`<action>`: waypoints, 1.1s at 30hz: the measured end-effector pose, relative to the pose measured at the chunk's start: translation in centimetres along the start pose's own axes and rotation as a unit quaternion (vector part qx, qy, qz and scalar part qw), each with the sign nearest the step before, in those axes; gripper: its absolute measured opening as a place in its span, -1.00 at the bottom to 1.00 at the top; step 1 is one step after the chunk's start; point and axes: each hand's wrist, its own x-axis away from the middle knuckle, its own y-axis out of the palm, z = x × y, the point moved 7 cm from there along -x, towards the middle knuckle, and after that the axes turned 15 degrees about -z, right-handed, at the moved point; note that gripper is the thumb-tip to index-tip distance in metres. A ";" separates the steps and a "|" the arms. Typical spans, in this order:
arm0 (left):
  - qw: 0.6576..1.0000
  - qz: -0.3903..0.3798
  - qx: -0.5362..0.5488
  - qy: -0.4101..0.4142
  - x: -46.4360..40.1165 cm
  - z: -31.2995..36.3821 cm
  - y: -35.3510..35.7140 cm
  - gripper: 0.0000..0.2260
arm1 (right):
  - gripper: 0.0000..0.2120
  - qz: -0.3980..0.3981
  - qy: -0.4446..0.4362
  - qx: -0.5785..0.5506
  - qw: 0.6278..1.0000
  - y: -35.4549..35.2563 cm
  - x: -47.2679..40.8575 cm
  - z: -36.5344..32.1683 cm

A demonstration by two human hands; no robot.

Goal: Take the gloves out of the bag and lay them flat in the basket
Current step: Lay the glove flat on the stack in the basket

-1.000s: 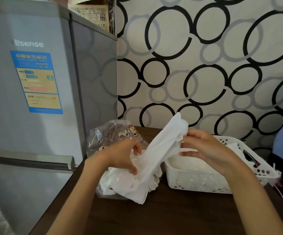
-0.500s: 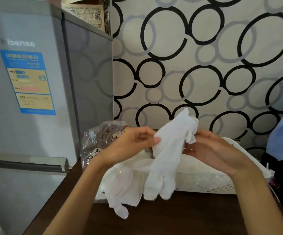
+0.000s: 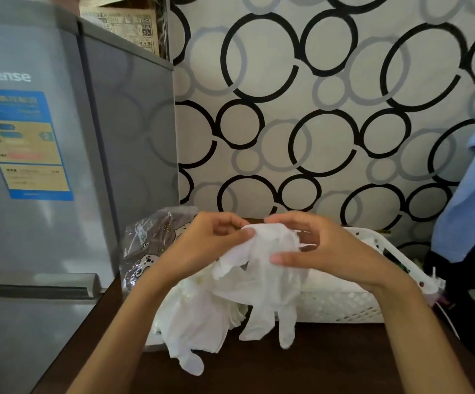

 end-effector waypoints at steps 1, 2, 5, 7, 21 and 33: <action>1.000 -0.006 -0.016 -0.003 0.1 -0.1 -0.1 -0.83 | -0.75 0.050 -0.006 -0.003 0.999 -0.8 0.2 -0.3; 0.999 -0.018 -0.038 -0.006 0.1 -0.1 -0.2 -0.80 | -0.87 0.101 -0.008 -0.020 0.995 -1.7 0.5 -0.3; 0.995 -0.068 -0.073 -0.019 0.1 -0.3 0.1 -0.77 | -0.91 0.165 0.028 -0.054 0.984 -3.8 1.7 0.9; 0.995 -0.069 -0.075 -0.012 0.0 -0.3 0.3 -0.81 | -0.86 0.119 0.064 -0.055 0.989 -3.9 2.3 1.6; 0.997 0.046 -0.060 -0.007 -2.1 2.7 2.0 -0.76 | -0.81 0.136 0.105 -0.082 0.982 -7.1 4.7 0.8; 0.953 0.284 0.023 0.100 -3.5 5.1 3.0 -0.82 | -0.95 0.469 -0.068 0.135 0.870 -7.1 5.5 -3.7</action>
